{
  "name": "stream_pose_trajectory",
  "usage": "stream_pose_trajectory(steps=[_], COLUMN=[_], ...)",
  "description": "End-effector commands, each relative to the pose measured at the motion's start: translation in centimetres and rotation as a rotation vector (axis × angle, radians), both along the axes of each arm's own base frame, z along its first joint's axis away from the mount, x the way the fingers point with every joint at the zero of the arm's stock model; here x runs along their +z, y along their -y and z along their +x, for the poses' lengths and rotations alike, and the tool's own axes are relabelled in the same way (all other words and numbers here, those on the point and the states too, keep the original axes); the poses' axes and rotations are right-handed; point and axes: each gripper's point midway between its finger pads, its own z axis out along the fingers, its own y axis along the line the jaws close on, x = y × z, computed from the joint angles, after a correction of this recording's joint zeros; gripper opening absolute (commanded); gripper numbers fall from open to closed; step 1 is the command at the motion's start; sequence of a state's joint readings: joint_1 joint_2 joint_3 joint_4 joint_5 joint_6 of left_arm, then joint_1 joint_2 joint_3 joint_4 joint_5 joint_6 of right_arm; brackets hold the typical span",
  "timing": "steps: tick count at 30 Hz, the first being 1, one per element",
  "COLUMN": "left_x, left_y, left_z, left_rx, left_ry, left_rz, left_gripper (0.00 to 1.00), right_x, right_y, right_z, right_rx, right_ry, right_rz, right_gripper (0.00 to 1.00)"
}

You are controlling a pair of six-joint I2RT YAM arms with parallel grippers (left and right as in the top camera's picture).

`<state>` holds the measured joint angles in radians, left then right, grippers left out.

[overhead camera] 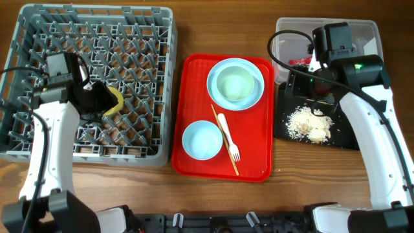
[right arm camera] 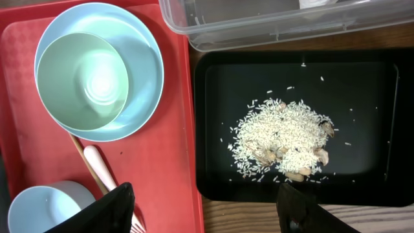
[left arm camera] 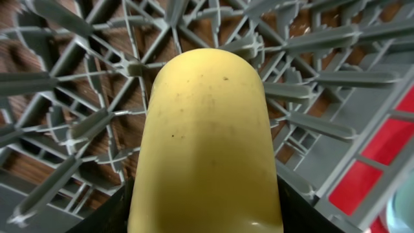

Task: Sort waste into correct bins and load items into the dishwasher rack
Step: 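Place the yellow cup upside down in the dish rack with the left gripper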

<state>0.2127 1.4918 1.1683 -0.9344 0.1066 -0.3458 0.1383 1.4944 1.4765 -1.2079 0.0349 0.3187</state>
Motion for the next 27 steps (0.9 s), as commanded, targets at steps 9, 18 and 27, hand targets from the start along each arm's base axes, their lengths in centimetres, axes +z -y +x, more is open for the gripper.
stream_pose_trajectory(steps=[9, 18, 27], left_x=[0.5, 8.9, 8.3], left_y=[-0.2, 1.2, 12.5], left_z=[1.5, 3.9, 0.9], left_rx=[-0.001, -0.049, -0.371], left_ry=[0.02, 0.193, 0.12], left_rz=[-0.022, 0.007, -0.029], left_gripper=[1.0, 1.0, 1.0], right_x=[0.2, 0.2, 0.2], right_y=[0.4, 0.4, 0.7], right_z=[-0.2, -0.2, -0.2], right_rx=[-0.005, -0.004, -0.071], right_ry=[0.002, -0.001, -0.001], right_rz=[-0.017, -0.017, -0.002], right_gripper=[0.72, 1.0, 1.0])
